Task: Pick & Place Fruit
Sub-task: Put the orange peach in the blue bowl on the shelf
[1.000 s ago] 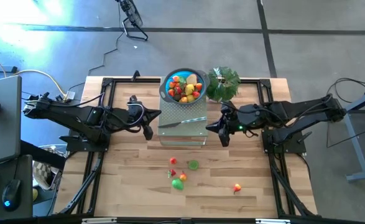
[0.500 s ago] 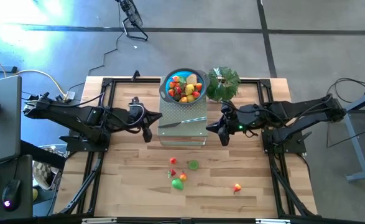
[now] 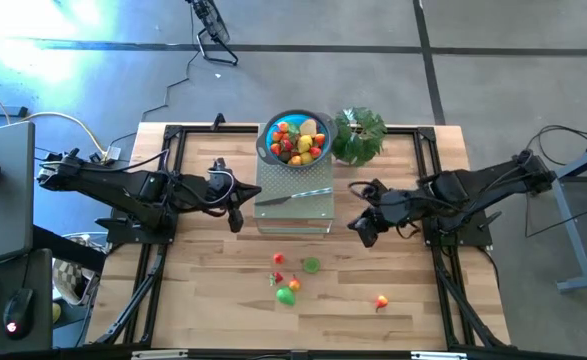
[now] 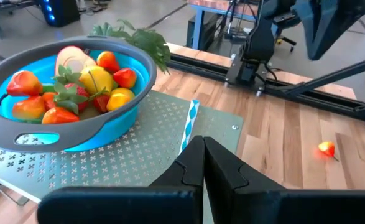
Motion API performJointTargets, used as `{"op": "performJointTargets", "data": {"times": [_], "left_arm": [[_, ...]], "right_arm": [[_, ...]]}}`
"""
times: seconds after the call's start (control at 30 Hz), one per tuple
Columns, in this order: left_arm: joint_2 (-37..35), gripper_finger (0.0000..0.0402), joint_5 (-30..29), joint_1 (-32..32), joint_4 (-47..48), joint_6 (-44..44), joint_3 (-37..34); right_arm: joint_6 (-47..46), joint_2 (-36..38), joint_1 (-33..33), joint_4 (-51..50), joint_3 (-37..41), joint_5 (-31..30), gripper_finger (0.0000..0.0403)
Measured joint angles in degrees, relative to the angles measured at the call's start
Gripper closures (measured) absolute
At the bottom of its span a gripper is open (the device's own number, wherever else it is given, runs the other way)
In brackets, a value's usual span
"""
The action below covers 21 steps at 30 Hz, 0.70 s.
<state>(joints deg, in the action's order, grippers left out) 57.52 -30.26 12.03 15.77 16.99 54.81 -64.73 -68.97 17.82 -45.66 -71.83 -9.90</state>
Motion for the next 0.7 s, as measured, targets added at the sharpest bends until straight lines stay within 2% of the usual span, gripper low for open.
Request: {"op": "performJointTargets", "data": {"times": [0.2, 0.3, 0.5, 0.7], "left_arm": [[0.0, 0.0402, 0.0, 0.0, 0.9, 0.0, 0.0], [0.0, 0.0402, 0.0, 0.0, 1.0, 0.0, 0.0], [0.0, 0.0402, 0.0, 0.0, 1.8, 0.0, 0.0], [0.0, 0.0402, 0.1, 0.0, 3.0, 0.5, 0.0]], "right_arm": [[-12.9, 0.0, 0.8, -16.7, 0.0, 0.1, 0.0401], [-18.7, 0.0, 0.8, -22.0, 0.0, 0.1, 0.0401], [-25.7, 0.0, 1.1, -23.9, 1.8, 4.5, 0.0401], [-31.0, -2.2, 4.1, -24.0, 4.2, 9.9, 0.0401]]}}
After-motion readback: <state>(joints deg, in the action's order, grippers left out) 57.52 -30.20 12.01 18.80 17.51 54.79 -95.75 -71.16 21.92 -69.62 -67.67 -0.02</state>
